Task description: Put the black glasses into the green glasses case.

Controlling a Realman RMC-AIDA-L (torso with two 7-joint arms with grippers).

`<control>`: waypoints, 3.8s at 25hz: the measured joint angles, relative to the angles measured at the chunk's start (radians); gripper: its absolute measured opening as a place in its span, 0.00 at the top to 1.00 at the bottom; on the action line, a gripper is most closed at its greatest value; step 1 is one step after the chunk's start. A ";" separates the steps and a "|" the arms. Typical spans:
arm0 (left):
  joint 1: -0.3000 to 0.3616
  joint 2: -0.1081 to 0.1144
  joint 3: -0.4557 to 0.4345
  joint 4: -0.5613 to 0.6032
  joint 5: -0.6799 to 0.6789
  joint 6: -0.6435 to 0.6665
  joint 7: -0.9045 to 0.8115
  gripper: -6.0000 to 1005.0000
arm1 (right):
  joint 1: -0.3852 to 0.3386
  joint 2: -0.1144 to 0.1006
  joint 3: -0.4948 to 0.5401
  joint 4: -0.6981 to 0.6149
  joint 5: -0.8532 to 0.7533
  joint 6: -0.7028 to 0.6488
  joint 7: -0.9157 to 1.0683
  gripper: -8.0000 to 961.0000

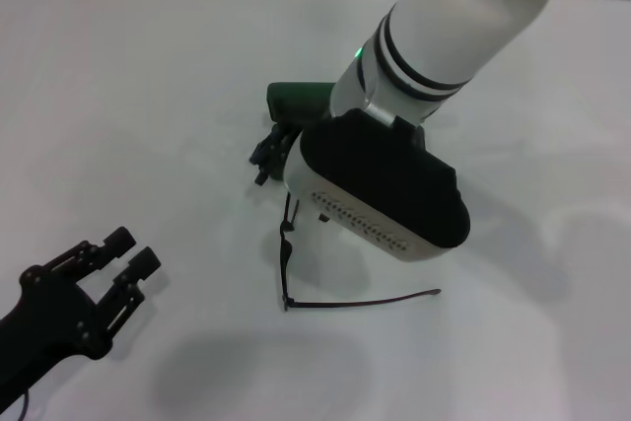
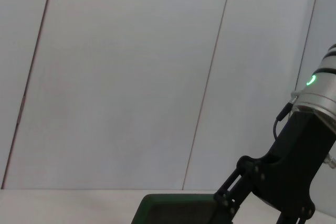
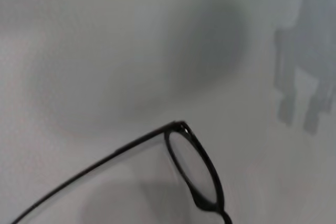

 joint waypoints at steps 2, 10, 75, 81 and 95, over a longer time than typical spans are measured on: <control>-0.008 0.000 0.001 -0.015 0.001 0.000 0.011 0.63 | 0.012 0.000 -0.022 0.018 0.033 0.009 -0.020 0.20; -0.039 -0.003 0.022 -0.046 0.000 0.001 0.018 0.63 | 0.021 0.000 -0.136 0.119 0.178 0.114 -0.162 0.20; -0.211 0.004 0.017 -0.061 -0.096 0.227 0.024 0.69 | -0.412 -0.004 0.723 -0.118 0.334 -0.283 0.226 0.88; -0.368 0.003 0.052 -0.059 -0.102 0.323 -0.010 0.88 | -0.619 -0.005 0.794 -0.089 0.588 -0.199 0.193 0.88; -0.592 -0.008 0.137 -0.190 -0.096 0.252 0.025 0.95 | -0.557 -0.009 0.796 0.255 0.791 -0.255 0.077 0.88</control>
